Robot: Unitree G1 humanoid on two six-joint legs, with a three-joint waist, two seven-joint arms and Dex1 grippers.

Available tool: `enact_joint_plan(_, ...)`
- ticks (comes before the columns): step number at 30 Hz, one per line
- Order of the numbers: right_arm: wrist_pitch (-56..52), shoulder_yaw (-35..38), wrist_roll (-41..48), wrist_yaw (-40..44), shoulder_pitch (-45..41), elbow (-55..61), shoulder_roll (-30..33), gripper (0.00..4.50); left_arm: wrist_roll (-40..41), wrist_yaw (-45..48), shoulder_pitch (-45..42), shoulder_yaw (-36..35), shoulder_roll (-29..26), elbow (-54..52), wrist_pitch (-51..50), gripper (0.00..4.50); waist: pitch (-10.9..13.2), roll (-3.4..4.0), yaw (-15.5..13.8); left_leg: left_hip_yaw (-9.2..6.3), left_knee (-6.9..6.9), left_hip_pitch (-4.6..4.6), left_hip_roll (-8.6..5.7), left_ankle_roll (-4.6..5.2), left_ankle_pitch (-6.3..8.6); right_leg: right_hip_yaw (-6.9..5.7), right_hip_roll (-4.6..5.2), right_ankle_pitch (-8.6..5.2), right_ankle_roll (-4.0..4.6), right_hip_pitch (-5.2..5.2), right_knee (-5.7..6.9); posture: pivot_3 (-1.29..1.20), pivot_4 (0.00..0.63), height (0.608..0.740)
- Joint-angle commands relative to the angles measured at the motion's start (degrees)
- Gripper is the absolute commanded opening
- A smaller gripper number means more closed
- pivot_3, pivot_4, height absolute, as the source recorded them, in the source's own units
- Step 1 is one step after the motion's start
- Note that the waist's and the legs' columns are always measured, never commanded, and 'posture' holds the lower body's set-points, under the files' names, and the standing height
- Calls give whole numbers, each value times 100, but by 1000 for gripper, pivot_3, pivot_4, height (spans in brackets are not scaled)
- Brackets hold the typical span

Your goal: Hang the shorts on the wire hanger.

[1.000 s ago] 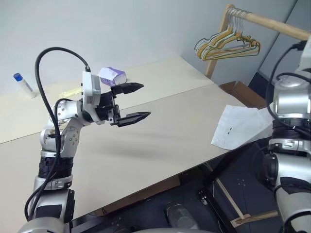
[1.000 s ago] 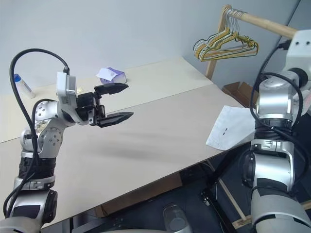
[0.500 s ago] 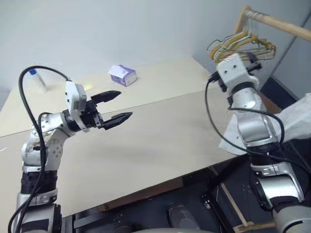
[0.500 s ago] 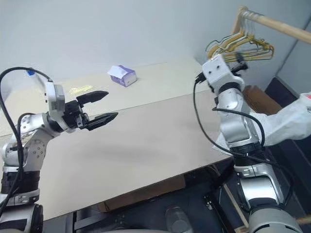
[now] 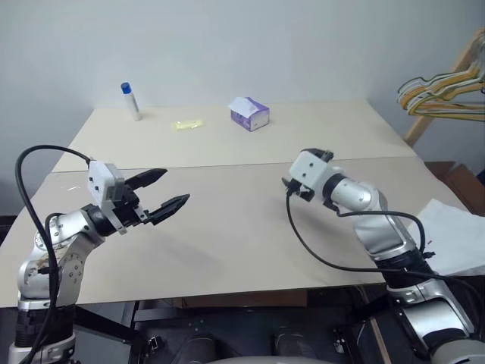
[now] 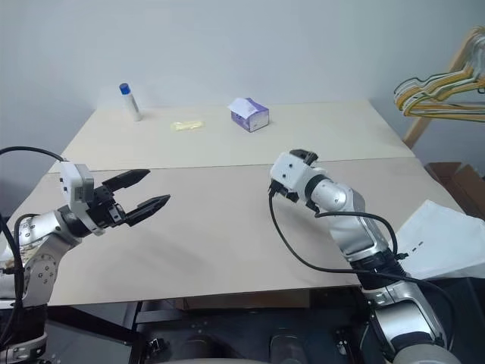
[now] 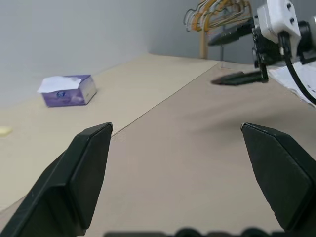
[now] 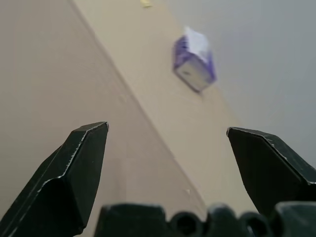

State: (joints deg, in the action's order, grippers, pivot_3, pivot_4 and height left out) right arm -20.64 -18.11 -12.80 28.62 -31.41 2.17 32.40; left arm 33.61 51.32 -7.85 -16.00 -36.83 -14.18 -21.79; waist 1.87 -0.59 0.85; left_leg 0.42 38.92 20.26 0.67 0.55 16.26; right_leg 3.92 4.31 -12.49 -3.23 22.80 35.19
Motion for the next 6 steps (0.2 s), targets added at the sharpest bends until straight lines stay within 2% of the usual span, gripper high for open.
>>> enact_joint_plan(1, 37, 8, -100, 229, -30, 237, 55, 4481, -14, -63, -14, -59, -107, -248, 59, 4500, 0, 0, -44, 15, 0, 0, 0, -1, 0, -2, -1, -1, 2, 0, 1, 96, 0, 740)
enact_joint_plan(6, -43, -53, -198, 393, 90, 363, 12, 4481, 15, -74, -124, 6, -123, -268, 1, 4500, -1, -3, -87, 30, -1, 0, 5, -1, -1, -7, -9, -3, 9, 1, 2, 92, 0, 740)
